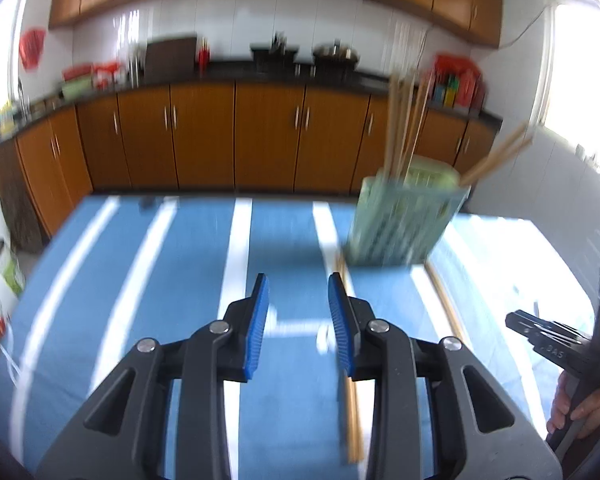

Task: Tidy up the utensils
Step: 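Lower both tools and close each onto another wooden chopstick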

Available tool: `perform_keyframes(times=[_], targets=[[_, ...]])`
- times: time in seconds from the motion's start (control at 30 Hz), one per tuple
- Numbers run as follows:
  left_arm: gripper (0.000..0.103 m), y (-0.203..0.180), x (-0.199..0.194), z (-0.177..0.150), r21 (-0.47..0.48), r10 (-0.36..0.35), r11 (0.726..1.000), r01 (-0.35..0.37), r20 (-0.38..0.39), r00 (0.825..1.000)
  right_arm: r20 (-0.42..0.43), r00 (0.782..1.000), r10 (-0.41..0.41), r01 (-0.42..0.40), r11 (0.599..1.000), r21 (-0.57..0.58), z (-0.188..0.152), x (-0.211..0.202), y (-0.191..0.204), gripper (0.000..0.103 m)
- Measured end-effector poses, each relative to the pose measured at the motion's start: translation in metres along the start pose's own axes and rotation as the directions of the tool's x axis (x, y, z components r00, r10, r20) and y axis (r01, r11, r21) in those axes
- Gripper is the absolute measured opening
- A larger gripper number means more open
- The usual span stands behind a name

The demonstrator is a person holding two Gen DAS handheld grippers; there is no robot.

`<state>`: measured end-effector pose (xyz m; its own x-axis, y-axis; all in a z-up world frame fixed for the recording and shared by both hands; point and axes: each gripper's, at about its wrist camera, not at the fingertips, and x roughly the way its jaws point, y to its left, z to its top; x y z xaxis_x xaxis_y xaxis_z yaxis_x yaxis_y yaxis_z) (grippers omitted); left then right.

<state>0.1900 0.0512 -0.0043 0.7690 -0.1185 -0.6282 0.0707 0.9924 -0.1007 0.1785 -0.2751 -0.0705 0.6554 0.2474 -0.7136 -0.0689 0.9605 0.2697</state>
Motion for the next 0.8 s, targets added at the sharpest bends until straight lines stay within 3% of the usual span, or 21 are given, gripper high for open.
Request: perform_keyframes(times=[0.23, 0.47, 0.57, 0.67, 0.8], targets=[[0.031, 0.009, 0.024, -0.036, -0.002, -0.026, 1.000, 0.026, -0.089, 0.996, -0.102, 0.995, -0.002, 0.000, 1.000, -0.026, -0.013, 0.033, 0.018, 0.023], [0.031, -0.004, 0.038, -0.042, 0.007, -0.071, 0.997, 0.072, -0.143, 0.987, -0.076, 0.996, -0.057, 0.055, 0.998, -0.026, -0.015, 0.030, 0.006, 0.017], [0.031, -0.011, 0.046, -0.046, 0.015, -0.089, 0.996, 0.092, -0.171, 0.981, -0.070, 0.992, -0.104, 0.103, 0.994, -0.030, -0.014, 0.029, -0.002, 0.008], [0.031, -0.018, 0.056, -0.051, 0.023, -0.108, 0.993, 0.115, -0.198, 0.974, -0.075, 0.993, -0.089, 0.088, 0.996, -0.011, -0.014, 0.029, -0.011, 0.008], [0.031, -0.027, 0.065, -0.057, 0.050, -0.113, 0.991, 0.127, -0.226, 0.968, -0.055, 0.983, -0.175, 0.173, 0.984, -0.050, -0.014, 0.030, -0.010, 0.008]])
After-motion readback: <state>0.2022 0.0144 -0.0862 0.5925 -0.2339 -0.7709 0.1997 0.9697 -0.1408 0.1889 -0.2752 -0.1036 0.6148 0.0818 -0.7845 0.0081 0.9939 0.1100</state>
